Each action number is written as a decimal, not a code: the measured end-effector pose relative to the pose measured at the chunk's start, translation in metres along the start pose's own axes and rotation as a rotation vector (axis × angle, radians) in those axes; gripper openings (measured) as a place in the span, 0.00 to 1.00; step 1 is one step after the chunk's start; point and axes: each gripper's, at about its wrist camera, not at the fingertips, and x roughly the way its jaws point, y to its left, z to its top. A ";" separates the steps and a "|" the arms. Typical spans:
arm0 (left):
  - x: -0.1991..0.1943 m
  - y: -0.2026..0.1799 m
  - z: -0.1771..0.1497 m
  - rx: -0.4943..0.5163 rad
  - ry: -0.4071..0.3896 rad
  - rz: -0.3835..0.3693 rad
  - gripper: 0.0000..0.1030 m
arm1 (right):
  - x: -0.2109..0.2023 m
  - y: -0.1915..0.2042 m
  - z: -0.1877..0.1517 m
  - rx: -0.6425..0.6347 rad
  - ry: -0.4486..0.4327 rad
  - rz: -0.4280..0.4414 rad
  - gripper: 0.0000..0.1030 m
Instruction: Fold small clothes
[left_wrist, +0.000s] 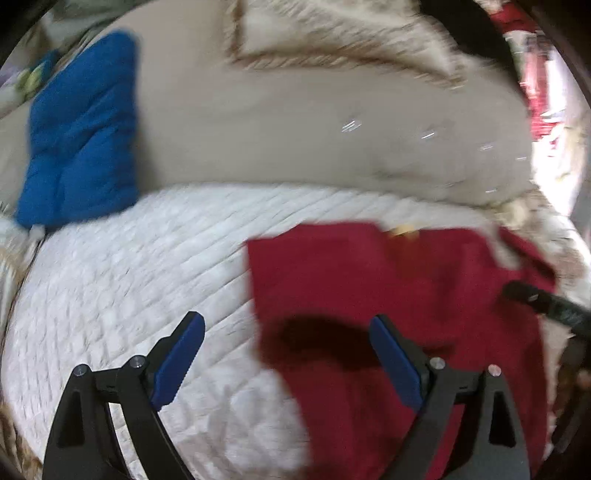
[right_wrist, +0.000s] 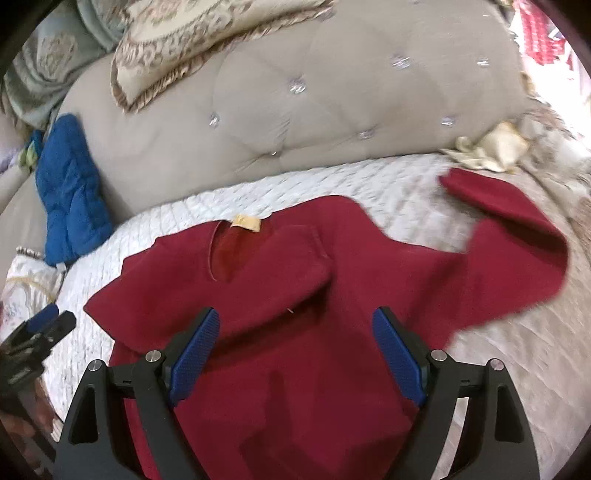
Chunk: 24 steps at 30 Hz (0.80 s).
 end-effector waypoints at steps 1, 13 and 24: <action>0.010 0.005 -0.002 -0.013 0.025 0.009 0.91 | 0.011 0.002 0.003 0.004 0.031 -0.016 0.65; 0.032 0.012 -0.006 -0.028 0.086 0.070 0.89 | -0.031 -0.021 0.028 0.042 -0.196 -0.080 0.00; 0.028 0.027 -0.012 -0.035 0.124 0.116 0.89 | -0.045 -0.034 0.008 -0.049 -0.091 -0.201 0.10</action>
